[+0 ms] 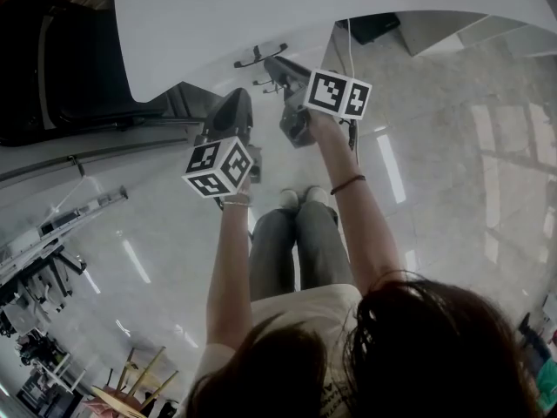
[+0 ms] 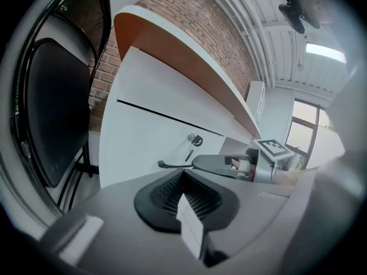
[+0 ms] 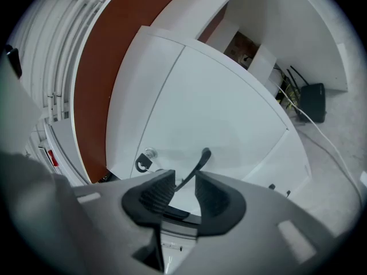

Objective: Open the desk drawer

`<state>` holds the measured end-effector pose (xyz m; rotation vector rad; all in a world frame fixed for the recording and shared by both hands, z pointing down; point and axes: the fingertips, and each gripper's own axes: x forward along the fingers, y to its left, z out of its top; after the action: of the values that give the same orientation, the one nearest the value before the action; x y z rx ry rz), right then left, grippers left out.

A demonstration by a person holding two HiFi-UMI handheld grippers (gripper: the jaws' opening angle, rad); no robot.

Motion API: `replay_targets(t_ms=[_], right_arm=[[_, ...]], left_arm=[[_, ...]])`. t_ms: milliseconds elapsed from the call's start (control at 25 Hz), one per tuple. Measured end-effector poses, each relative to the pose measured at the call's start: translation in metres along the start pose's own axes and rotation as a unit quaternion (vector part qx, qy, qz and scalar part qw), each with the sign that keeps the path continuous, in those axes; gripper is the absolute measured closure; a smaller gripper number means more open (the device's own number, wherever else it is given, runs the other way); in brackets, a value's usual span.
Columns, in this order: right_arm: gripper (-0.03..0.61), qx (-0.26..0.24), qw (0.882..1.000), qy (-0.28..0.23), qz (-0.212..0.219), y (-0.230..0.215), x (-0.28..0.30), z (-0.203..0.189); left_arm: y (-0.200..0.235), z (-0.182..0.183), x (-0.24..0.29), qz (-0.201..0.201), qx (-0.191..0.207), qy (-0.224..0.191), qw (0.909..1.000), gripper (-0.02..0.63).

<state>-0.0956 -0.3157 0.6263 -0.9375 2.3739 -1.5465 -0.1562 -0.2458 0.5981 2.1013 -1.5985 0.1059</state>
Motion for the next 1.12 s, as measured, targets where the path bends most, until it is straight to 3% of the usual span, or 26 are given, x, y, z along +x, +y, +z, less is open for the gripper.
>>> replay_targets(t_ms=[560, 760, 920, 1120], right_arm=[[0.474, 0.082, 0.996, -0.019, 0.024, -0.013, 0.017, 0.005], [0.516, 0.129, 0.991, -0.038, 0.025, -0.017, 0.017, 0.006], [0.542, 0.192, 0.979, -0.062, 0.037, -0.019, 0.016, 0.006], [0.548, 0.208, 0.975, -0.065, 0.036, -0.019, 0.011, 0.003]], left_arm=[[0.008, -0.010, 0.011, 0.008, 0.000, 0.002, 1.0000, 0.621], [0.009, -0.010, 0.011, 0.009, -0.002, 0.003, 1.0000, 0.620], [0.006, -0.010, 0.011, 0.007, -0.001, 0.006, 1.0000, 0.621], [0.001, -0.013, 0.007, 0.007, -0.002, 0.009, 0.9999, 0.621]])
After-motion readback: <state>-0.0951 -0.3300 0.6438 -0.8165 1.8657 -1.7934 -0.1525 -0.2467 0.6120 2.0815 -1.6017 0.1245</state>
